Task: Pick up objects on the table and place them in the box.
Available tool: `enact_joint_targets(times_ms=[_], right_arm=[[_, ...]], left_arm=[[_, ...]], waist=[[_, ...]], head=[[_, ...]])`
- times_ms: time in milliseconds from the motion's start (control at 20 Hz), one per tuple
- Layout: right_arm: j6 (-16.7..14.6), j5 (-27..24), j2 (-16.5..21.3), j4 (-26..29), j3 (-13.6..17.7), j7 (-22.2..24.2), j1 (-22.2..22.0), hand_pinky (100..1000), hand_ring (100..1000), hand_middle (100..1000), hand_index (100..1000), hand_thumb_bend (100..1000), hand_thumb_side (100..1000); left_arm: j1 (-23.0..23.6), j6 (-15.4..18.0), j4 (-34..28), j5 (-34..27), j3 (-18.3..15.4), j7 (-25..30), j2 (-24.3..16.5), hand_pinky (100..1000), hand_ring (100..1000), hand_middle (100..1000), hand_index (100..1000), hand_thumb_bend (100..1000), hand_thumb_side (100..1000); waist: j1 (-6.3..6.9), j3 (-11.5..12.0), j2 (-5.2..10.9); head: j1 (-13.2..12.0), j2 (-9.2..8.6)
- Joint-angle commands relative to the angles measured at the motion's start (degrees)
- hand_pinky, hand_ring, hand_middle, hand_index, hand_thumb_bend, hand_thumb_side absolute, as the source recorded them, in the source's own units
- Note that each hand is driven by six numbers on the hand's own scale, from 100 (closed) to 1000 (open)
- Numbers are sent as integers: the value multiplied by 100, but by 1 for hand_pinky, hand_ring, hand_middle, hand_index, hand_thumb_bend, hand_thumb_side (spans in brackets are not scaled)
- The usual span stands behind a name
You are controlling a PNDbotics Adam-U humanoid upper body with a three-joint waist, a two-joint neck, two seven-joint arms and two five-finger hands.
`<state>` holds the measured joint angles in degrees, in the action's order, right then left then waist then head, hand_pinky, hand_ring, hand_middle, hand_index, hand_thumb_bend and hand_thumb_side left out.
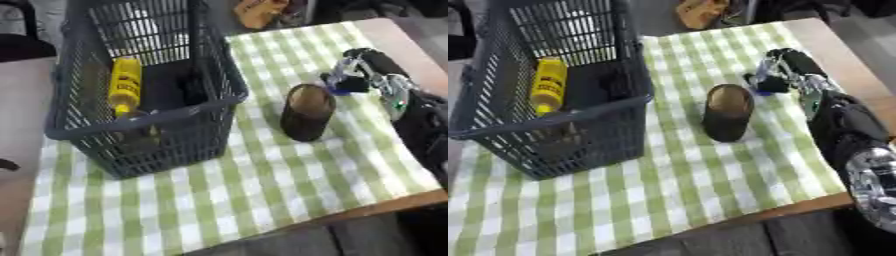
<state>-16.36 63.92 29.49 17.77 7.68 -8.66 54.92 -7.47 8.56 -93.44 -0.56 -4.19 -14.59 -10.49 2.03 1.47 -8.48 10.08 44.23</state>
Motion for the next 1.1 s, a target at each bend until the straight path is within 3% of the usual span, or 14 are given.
enact_joint_targets(times_ms=[50, 200, 250, 300, 350, 450, 600, 750, 1000, 1050, 1100], right_arm=[[90, -46, 106, 36, -27, -62, 81, 177, 419, 530, 775, 423, 139], [258, 5, 97, 70, -11, -293, 65, 142, 378, 487, 728, 387, 100], [307, 12, 96, 79, -1, -395, 60, 107, 334, 431, 648, 336, 100], [358, 7, 93, 89, 12, -513, 52, 107, 334, 431, 648, 336, 100], [397, -1, 90, 89, 17, -619, 45, 100, 295, 386, 572, 298, 100], [457, -35, 85, 75, 21, -818, 32, 100, 274, 354, 534, 269, 100], [491, -108, 84, 40, 8, -1015, 20, 100, 270, 347, 528, 256, 100], [520, -224, 87, 47, 22, -1194, 4, 100, 263, 298, 483, 127, 100], [410, -570, 91, 313, 73, -1324, -27, 100, 258, 284, 475, 113, 100], [358, -626, 93, 435, 86, -1280, -23, 100, 258, 281, 473, 100, 297], [282, -676, 89, 612, 97, -1212, 6, 100, 258, 278, 473, 100, 100]], left_arm=[[-52, 9, -73, -25, -7, 19, -37, 371, 806, 746, 760, 398, 905], [-53, 11, -73, -26, -9, 18, -36, 371, 806, 746, 760, 398, 905], [-53, 12, -73, -26, -9, 17, -35, 371, 806, 746, 760, 397, 906], [-53, 12, -73, -25, -10, 17, -35, 371, 806, 746, 760, 397, 906], [-53, 12, -72, -25, -11, 17, -35, 372, 805, 746, 759, 397, 906], [-55, 13, -73, -25, -11, 16, -34, 372, 805, 746, 759, 397, 906], [-56, 15, -73, -24, -9, 19, -33, 372, 805, 745, 759, 397, 906], [-56, 16, -73, -23, -13, 15, -34, 372, 805, 745, 759, 398, 906], [-59, 18, -75, -22, -16, 12, -39, 373, 804, 745, 759, 397, 906], [-59, 17, -75, -22, -18, 10, -40, 373, 804, 745, 759, 397, 905], [-58, 17, -75, -23, -18, 8, -41, 373, 804, 745, 759, 397, 906]], waist=[[70, 2, 68], [63, 3, 70], [60, 3, 70], [57, 3, 70], [53, 2, 70], [45, -2, 71], [39, -3, 72], [30, -9, 76], [20, -15, 76], [20, -16, 78], [19, -21, 81]], head=[[0, -56], [-1, -63], [-3, -65], [-5, -66], [-5, -67], [-8, -68], [-12, -71], [-15, -71], [-36, -77], [-40, -78], [-46, -74]])
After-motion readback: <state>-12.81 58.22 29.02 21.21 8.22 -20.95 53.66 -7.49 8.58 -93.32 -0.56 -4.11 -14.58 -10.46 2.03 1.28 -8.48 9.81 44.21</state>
